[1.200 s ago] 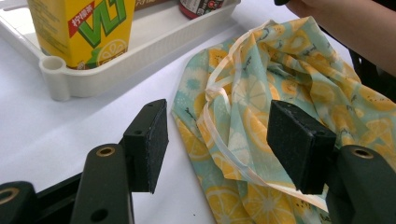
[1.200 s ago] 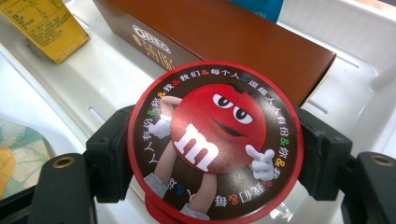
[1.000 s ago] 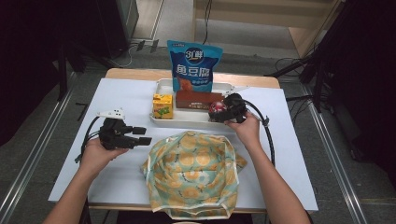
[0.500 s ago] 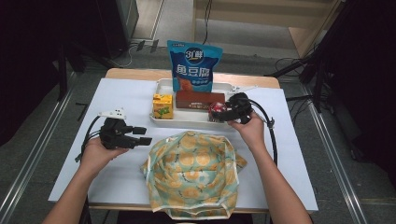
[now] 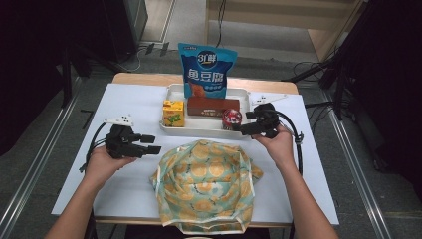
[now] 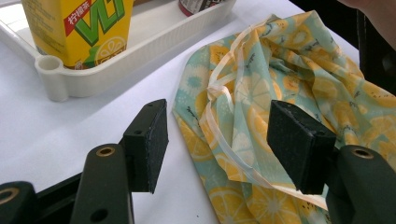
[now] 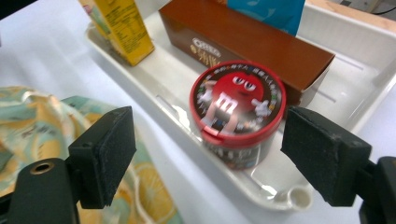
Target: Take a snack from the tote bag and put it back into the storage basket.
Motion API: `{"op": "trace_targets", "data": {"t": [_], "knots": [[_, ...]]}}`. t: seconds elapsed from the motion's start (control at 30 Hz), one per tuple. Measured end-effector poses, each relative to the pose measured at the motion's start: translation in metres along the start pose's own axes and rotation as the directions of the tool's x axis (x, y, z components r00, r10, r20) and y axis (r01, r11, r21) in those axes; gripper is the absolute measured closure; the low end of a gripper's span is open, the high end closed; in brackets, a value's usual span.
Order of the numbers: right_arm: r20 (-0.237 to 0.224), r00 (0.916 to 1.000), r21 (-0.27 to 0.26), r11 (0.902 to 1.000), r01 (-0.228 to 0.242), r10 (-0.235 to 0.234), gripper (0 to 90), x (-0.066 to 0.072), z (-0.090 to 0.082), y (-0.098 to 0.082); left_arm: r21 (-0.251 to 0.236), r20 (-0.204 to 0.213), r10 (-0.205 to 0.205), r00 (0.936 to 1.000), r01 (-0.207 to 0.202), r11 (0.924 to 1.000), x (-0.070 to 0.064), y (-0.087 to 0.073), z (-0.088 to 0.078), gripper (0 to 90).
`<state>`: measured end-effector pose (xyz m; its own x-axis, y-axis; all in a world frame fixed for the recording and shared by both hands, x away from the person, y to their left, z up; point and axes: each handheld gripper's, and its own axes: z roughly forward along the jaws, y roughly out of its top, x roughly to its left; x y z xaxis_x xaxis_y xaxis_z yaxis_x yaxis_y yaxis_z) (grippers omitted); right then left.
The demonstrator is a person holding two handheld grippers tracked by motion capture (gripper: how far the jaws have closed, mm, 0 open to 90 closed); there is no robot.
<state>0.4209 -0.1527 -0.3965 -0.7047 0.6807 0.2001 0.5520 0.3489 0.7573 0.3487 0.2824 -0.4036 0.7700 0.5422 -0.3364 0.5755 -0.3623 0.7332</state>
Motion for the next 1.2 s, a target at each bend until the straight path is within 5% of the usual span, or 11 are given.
{"op": "trace_targets", "data": {"t": [0.13, 0.37, 0.67, 1.2], "knots": [[-0.041, 0.9991, 0.021, 0.9997, -0.008, 0.009, 18.3, 0.004, -0.002, -0.006, -0.005, -0.004, -0.003, 1.0, 0.003, 1.0, 0.001, 0.0, -0.001, 38.7], [0.043, 0.9987, 0.015, 0.9996, 0.025, -0.026, 18.9, 0.017, -0.006, -0.019, -0.004, -0.008, -0.009, 0.9999, 0.009, 1.0, 0.004, 0.0, -0.001, 38.4], [0.011, 0.9996, 0.012, 0.9996, 0.026, -0.026, 19.0, 0.025, -0.022, -0.04, -0.012, -0.008, -0.018, 0.9998, 0.018, 0.9998, 0.007, 0.0, -0.001, 37.1], [0.004, 1.0, -0.018, 0.9998, 0.003, -0.003, 20.6, 0.018, -0.036, -0.063, -0.001, 0.0, -0.019, 0.9998, 0.019, 0.9998, 0.011, -0.001, 0.006, 35.5]]}}
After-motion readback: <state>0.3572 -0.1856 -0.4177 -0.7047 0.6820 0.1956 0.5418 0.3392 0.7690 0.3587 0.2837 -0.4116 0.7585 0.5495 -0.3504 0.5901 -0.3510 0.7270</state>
